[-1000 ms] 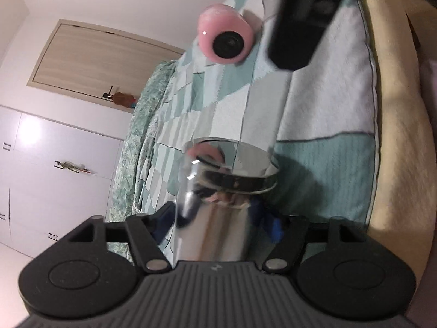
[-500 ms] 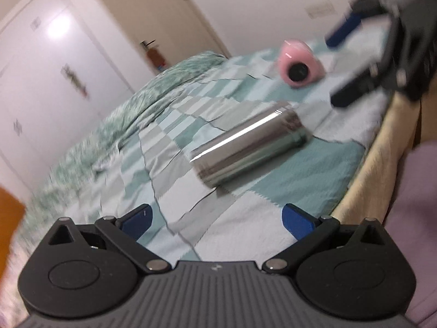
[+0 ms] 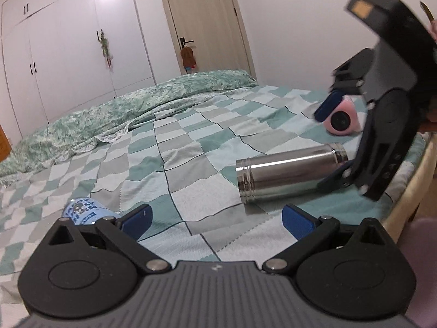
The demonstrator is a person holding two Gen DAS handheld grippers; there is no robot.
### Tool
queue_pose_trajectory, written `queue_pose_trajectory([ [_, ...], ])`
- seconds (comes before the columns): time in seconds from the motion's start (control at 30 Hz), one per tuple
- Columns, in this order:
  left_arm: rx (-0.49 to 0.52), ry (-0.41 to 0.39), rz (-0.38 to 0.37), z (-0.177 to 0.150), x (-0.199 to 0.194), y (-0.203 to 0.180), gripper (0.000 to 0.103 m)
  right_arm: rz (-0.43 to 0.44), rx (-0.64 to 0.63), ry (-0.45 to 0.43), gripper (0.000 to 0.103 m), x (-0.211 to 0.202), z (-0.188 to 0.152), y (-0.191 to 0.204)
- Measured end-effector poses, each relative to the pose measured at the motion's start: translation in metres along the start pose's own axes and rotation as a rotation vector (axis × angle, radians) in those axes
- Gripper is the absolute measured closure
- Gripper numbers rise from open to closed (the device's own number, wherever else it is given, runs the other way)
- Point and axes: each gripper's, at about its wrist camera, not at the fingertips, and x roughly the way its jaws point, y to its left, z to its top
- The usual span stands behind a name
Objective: Flip cup upright
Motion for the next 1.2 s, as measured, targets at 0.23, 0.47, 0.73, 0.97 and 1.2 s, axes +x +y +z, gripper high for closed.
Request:
queue_pose_trajectory([
  [0.23,-0.017,-0.003,-0.002,-0.004,0.014,0.01,0.0,0.134,0.013,0.138,0.011,0.056,0.032,-0.019],
  [0.47,-0.051,-0.011,-0.011,-0.009,0.011,0.021,0.0,0.215,0.419,0.222,0.034,0.069,0.016,-0.04],
  [0.73,-0.16,0.004,-0.037,-0.014,0.003,0.033,0.0,0.241,0.944,0.137,0.039,0.032,-0.042,-0.024],
  [0.97,-0.211,0.028,-0.041,-0.021,-0.001,0.037,0.0,0.185,1.068,0.05,0.04,0.023,-0.053,-0.001],
  [1.2,-0.245,0.042,-0.038,-0.019,0.0,0.042,0.0,0.101,0.959,0.027,0.04,0.011,-0.047,0.018],
])
